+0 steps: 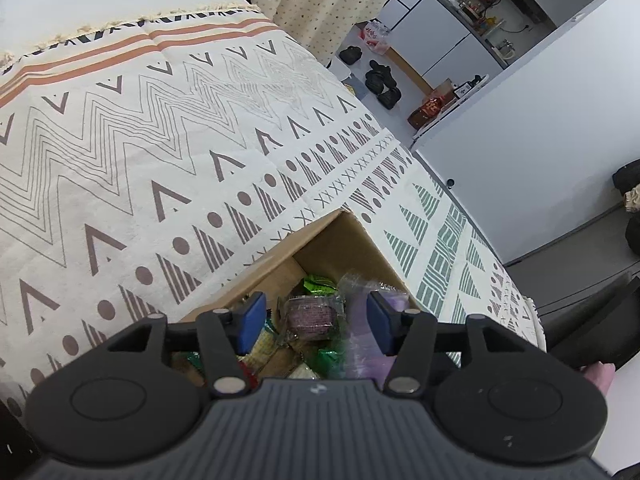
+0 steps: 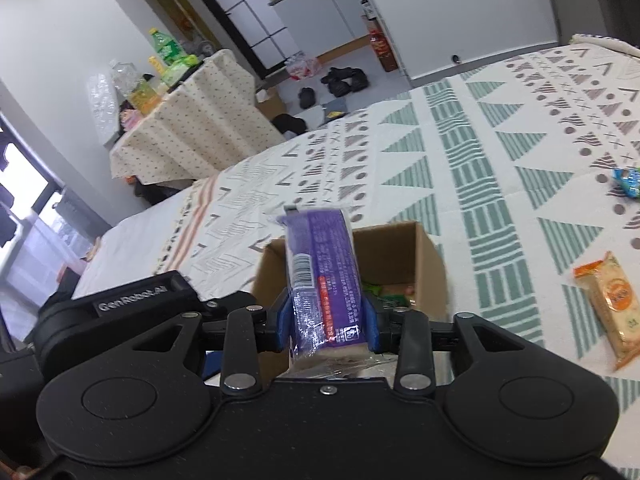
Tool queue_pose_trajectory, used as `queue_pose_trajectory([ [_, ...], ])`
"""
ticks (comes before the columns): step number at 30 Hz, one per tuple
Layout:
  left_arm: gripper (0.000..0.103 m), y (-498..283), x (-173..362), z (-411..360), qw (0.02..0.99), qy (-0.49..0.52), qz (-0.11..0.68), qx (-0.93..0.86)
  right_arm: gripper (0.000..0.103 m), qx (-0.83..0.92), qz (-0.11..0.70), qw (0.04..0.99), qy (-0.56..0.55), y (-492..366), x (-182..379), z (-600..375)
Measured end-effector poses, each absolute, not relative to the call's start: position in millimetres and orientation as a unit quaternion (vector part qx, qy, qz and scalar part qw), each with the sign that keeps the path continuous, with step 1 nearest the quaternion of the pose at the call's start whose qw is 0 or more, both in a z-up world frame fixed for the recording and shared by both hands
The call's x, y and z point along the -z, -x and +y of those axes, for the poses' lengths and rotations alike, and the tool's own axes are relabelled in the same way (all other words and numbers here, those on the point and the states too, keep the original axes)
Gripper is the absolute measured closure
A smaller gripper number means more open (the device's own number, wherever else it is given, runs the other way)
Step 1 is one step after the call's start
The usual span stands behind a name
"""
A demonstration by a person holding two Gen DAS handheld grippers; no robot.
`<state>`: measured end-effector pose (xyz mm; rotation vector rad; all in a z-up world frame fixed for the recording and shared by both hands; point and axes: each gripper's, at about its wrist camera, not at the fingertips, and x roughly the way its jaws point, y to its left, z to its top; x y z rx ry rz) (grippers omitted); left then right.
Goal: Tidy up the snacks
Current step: 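Carry both purple snacks over the box and open both grippers to release them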
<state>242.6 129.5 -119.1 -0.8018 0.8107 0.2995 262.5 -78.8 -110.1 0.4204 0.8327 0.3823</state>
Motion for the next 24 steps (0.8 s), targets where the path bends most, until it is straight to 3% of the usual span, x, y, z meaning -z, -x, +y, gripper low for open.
queue_pose_trajectory([
  [2, 0.037, -243.1, 118.2, 127.0, 0.833, 0.37, 0.383, -0.146, 0.048, -0.187, 0.398, 0.875, -0.201, -262.6, 109.0, -78.7],
  [4, 0.034, -244.2, 117.2, 123.4, 0.837, 0.363, 0.383, -0.147, 0.045, -0.184, 0.398, 0.876, -0.202, -262.0, 108.7, -83.4],
  [15, 0.022, -248.3, 111.8, 84.0, 0.846, 0.331, 0.398, -0.125, 0.044, -0.126, 0.393, 0.885, -0.218, -254.6, 108.1, -149.5],
  [24, 0.02, -249.4, 104.9, 36.6, 0.858, 0.296, 0.408, -0.098, 0.038, -0.089, 0.388, 0.891, -0.219, -245.2, 105.9, -204.0],
])
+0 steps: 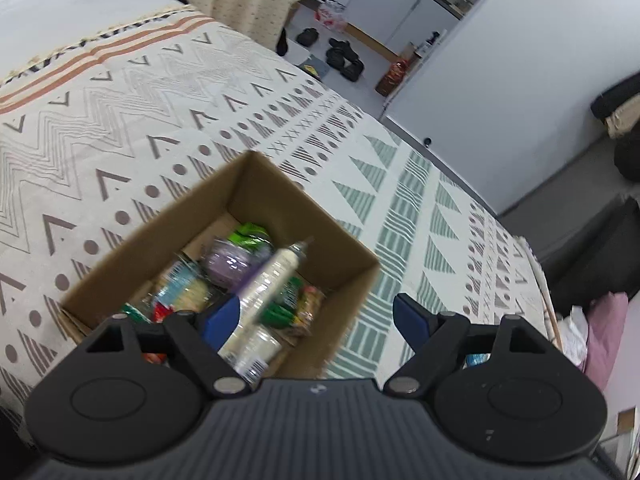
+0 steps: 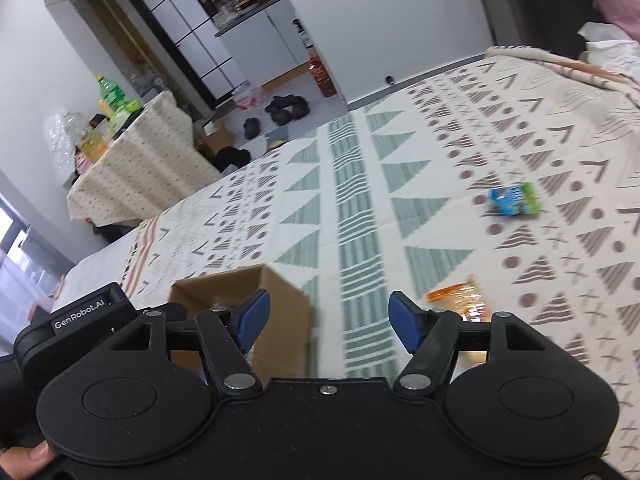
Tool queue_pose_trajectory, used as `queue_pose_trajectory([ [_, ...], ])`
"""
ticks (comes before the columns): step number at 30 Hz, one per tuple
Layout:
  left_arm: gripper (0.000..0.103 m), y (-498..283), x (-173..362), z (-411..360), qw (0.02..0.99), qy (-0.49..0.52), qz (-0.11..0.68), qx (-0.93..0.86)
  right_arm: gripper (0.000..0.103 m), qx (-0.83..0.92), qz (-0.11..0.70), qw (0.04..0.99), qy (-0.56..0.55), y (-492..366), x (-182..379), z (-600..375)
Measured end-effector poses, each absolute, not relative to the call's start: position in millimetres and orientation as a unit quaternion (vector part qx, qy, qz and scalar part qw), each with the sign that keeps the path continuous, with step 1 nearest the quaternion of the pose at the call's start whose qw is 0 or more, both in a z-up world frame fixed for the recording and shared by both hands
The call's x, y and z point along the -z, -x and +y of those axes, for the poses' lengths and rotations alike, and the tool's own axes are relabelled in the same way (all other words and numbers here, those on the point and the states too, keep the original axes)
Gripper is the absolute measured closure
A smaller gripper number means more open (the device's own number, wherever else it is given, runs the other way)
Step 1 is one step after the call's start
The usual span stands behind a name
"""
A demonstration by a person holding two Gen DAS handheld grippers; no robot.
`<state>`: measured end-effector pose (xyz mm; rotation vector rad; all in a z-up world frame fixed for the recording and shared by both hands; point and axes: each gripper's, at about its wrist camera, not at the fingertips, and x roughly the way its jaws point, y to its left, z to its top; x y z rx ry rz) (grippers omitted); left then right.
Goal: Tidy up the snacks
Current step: 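Carry both purple snacks over the box and open both grippers to release them, then move the left gripper to the orange bread pack while the right approaches the blue candy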
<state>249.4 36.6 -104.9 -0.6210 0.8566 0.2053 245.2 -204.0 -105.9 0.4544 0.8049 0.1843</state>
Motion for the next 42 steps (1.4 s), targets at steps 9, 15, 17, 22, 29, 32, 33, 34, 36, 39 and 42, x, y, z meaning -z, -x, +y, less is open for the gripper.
queue_pose_trajectory([
  [9, 0.02, -250.7, 103.2, -8.6, 0.864, 0.265, 0.421, -0.079, 0.033, -0.065, 0.374, 0.895, -0.232, -237.7, 104.3, -254.8],
  [15, 0.02, -256.7, 110.1, -39.3, 0.859, 0.247, 0.443, -0.068, 0.033, -0.052, 0.37, 0.897, -0.237, -234.0, 112.5, -290.8],
  [17, 0.02, -259.3, 112.5, -50.2, 0.857, 0.243, 0.45, -0.063, 0.033, -0.045, 0.368, 0.897, -0.24, -233.8, 116.9, -303.1],
  [22, 0.02, -264.3, 120.6, -79.3, 0.853, 0.234, 0.464, -0.051, 0.033, -0.045, 0.362, 0.896, -0.251, -233.1, 129.6, -331.1],
  [29, 0.022, -271.1, 135.5, -119.4, 0.853, 0.211, 0.476, -0.043, 0.033, -0.068, 0.351, 0.895, -0.269, -232.5, 155.5, -356.2],
  [32, 0.023, -275.6, 145.6, -132.3, 0.85, 0.206, 0.483, -0.045, 0.033, -0.072, 0.355, 0.887, -0.286, -236.5, 166.1, -366.9],
  [33, 0.023, -277.3, 149.8, -136.2, 0.848, 0.204, 0.487, -0.047, 0.033, -0.075, 0.355, 0.882, -0.299, -238.2, 169.6, -371.9],
  [34, 0.024, -278.8, 153.5, -139.5, 0.847, 0.202, 0.49, -0.05, 0.033, -0.077, 0.354, 0.879, -0.309, -240.2, 172.3, -376.2],
  [36, 0.025, -282.1, 161.2, -146.3, 0.844, 0.197, 0.495, -0.056, 0.033, -0.078, 0.351, 0.879, -0.314, -244.2, 177.0, -381.8],
  [39, 0.029, -287.7, 172.5, -154.6, 0.839, 0.195, 0.504, -0.065, 0.033, -0.076, 0.357, 0.872, -0.327, -252.0, 188.6, -388.9],
  [42, 0.033, -294.3, 183.4, -164.3, 0.837, 0.188, 0.51, -0.069, 0.033, -0.083, 0.364, 0.865, -0.336, -263.1, 199.4, -390.6],
])
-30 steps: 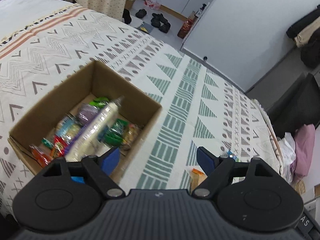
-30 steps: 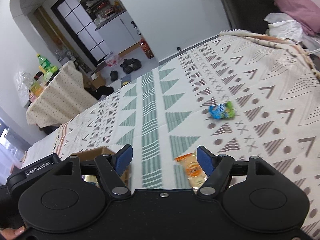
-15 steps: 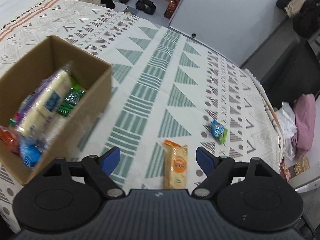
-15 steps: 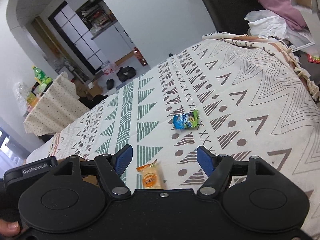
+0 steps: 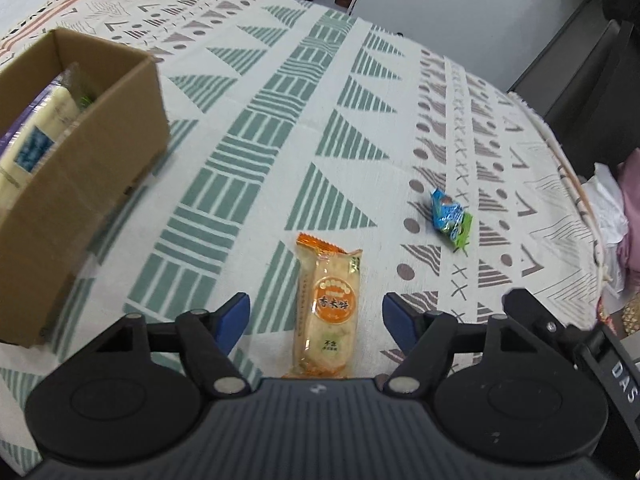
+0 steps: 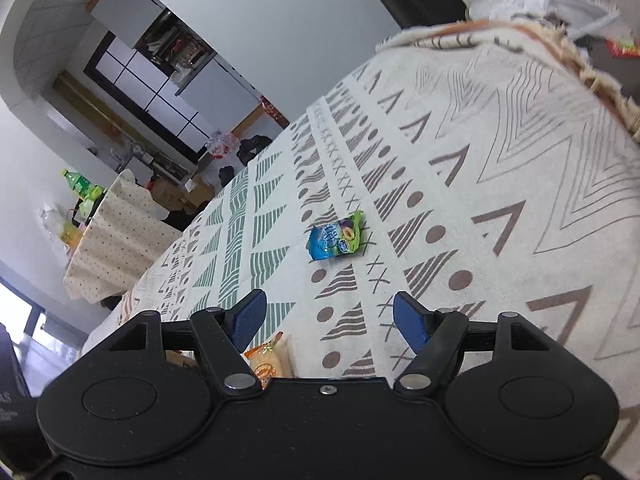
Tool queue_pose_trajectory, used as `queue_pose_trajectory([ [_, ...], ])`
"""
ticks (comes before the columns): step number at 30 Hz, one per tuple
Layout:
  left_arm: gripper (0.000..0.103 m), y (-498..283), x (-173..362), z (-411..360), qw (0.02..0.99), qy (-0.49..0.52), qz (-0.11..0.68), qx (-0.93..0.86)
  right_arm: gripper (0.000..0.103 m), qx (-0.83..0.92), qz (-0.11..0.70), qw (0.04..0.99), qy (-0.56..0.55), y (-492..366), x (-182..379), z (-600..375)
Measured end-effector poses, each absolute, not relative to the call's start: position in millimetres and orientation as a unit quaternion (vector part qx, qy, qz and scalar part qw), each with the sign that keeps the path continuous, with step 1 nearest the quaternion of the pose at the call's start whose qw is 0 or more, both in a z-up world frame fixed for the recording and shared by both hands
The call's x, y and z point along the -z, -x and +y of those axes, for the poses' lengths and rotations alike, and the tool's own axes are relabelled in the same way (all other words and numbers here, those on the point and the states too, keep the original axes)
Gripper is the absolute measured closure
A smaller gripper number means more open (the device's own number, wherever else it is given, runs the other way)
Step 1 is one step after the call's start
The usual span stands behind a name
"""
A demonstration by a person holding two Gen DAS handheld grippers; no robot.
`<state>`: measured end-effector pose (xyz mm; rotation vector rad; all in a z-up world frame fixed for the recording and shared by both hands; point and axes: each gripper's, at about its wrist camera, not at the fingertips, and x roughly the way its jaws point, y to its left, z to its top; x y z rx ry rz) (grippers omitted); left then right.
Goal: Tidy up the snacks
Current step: 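Move the left gripper to the orange bread pack while the right approaches the blue candy, then grasp the orange bread pack with the left gripper while the right grasps the blue candy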
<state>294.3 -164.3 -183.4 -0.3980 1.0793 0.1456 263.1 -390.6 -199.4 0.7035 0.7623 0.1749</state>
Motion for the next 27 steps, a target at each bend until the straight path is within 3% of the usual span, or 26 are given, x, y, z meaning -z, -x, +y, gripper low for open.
queue_pose_trajectory([
  [4, 0.048, -305.0, 200.8, -173.1, 0.827, 0.184, 0.527, -0.073, 0.033, -0.088, 0.378, 0.857, -0.339, -277.6, 213.7, -388.9],
  [6, 0.067, -309.9, 210.4, -177.5, 0.819, 0.18, 0.539, -0.072, 0.033, -0.09, 0.383, 0.852, -0.346, -282.8, 219.8, -387.6],
  [27, 0.07, -341.6, 207.9, -152.6, 0.835, 0.168, 0.502, -0.148, 0.034, -0.086, 0.379, 0.856, -0.34, -347.7, 239.0, -377.6],
])
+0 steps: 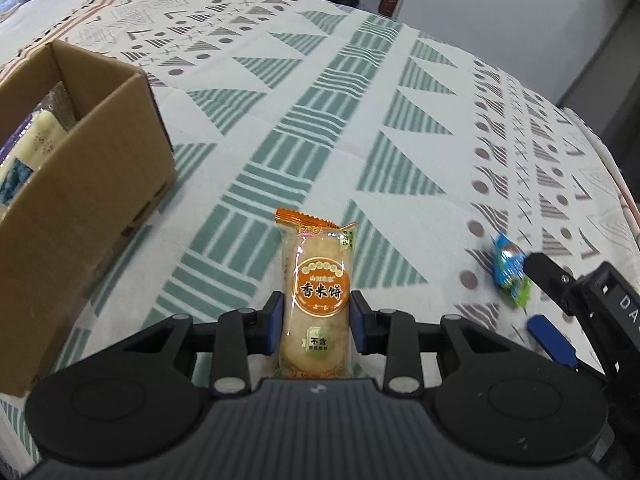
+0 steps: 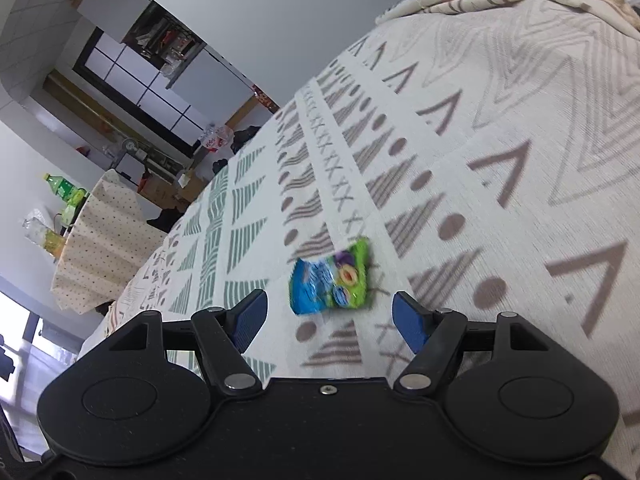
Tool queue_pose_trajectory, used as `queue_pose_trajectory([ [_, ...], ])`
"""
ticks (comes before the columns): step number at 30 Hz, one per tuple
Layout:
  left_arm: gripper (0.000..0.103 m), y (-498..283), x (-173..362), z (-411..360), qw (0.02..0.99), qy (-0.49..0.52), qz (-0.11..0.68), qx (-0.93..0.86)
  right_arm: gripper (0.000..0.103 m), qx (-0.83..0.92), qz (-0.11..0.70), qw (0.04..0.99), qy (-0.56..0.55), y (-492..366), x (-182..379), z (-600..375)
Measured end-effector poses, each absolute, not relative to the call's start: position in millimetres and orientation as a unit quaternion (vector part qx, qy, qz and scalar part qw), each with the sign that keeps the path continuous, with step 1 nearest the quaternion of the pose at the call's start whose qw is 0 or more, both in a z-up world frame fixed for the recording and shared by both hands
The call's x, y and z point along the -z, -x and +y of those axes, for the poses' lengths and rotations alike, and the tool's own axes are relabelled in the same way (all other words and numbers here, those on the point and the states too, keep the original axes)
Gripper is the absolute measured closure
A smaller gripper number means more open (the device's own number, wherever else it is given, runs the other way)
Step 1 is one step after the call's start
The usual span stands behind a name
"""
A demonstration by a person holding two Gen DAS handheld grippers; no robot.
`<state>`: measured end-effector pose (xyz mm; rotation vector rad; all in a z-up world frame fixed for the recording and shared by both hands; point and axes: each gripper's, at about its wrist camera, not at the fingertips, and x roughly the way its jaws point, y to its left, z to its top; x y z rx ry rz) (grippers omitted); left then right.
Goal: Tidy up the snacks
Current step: 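Grasp the orange bread pack with the left gripper while the right grasps the blue candy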
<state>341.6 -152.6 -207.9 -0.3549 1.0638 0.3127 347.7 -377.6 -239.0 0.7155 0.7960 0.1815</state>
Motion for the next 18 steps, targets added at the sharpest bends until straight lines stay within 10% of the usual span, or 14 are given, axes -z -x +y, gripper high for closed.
queue_pose_trajectory([
  [14, 0.07, -346.5, 202.7, -135.7, 0.832, 0.172, 0.499, -0.171, 0.034, -0.087, 0.381, 0.879, -0.273, -375.4, 241.5, -351.3],
  [18, 0.07, -341.7, 197.0, -132.0, 0.831, 0.176, 0.499, -0.17, 0.061, -0.087, 0.386, 0.881, -0.257, -382.6, 244.6, -346.7],
])
